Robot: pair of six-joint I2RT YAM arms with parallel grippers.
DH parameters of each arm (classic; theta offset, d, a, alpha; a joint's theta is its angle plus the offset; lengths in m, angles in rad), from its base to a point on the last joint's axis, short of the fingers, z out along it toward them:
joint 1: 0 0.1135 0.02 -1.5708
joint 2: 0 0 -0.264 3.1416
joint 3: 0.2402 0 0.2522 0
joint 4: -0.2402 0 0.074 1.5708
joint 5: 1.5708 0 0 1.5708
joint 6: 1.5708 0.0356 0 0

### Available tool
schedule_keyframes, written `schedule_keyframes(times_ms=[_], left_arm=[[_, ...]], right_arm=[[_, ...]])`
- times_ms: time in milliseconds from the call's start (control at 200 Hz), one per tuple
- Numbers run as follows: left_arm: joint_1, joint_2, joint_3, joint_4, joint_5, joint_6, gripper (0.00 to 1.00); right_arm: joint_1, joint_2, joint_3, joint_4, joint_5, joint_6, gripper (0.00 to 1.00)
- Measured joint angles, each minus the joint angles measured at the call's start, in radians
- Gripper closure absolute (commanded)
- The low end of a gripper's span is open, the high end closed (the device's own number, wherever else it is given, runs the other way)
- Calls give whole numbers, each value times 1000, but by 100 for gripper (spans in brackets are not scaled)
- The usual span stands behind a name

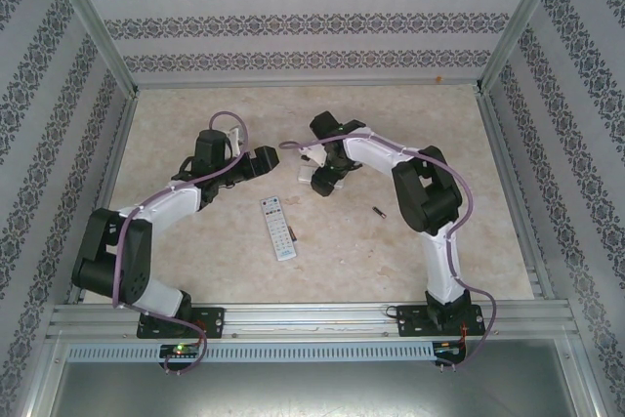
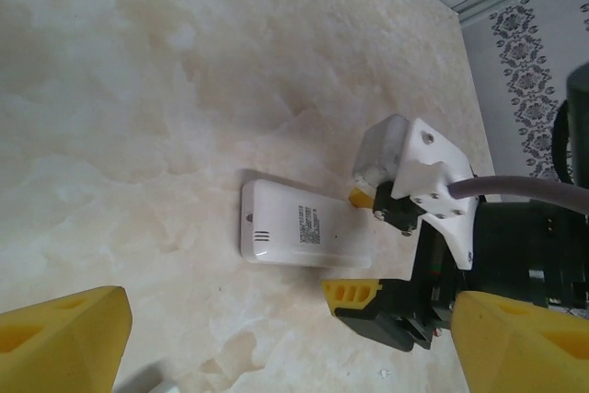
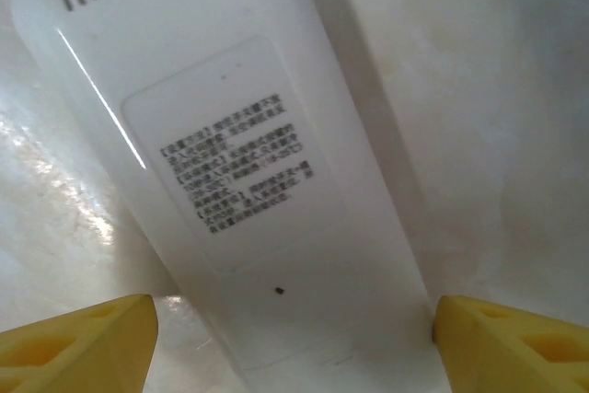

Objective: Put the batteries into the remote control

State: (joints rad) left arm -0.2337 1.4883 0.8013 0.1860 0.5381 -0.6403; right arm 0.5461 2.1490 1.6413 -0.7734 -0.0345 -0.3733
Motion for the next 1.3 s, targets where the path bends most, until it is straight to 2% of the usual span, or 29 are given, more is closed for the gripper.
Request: schedule_keyframes(times_ms=[180, 220, 330, 475, 734, 869, 999, 1099, 1214, 1304], left_arm=[[0, -23, 0, -16, -4, 3, 9], [0, -25, 0, -21, -6, 3, 9], [0, -29, 0, -22, -7, -3, 9], [0, -39, 0, -22, -7, -13, 9], [0, -40, 0, -44, -6, -21, 9], [0, -40, 0, -50, 12, -69, 13], [0, -29, 5, -16, 72, -149, 19], [-1, -2, 24, 6, 110, -192, 25], [-1, 18, 45, 34, 135, -222, 31], [-2, 23, 49, 45, 155, -237, 36]], right_arm=[[0, 33, 42, -30, 5, -26, 40], [2, 32, 43, -31, 4, -24, 39], [6, 27, 29, -19, 8, -25, 29], [14, 25, 5, -14, 8, -26, 29], [15, 32, 22, -32, -10, 8, 55], [5, -23, -15, 26, -126, 126, 56], [-1, -200, -156, 165, -307, 297, 54], [2, -294, -191, 241, -403, 387, 53], [26, -320, -190, 295, -473, 440, 53], [43, -314, -190, 293, -476, 469, 53]])
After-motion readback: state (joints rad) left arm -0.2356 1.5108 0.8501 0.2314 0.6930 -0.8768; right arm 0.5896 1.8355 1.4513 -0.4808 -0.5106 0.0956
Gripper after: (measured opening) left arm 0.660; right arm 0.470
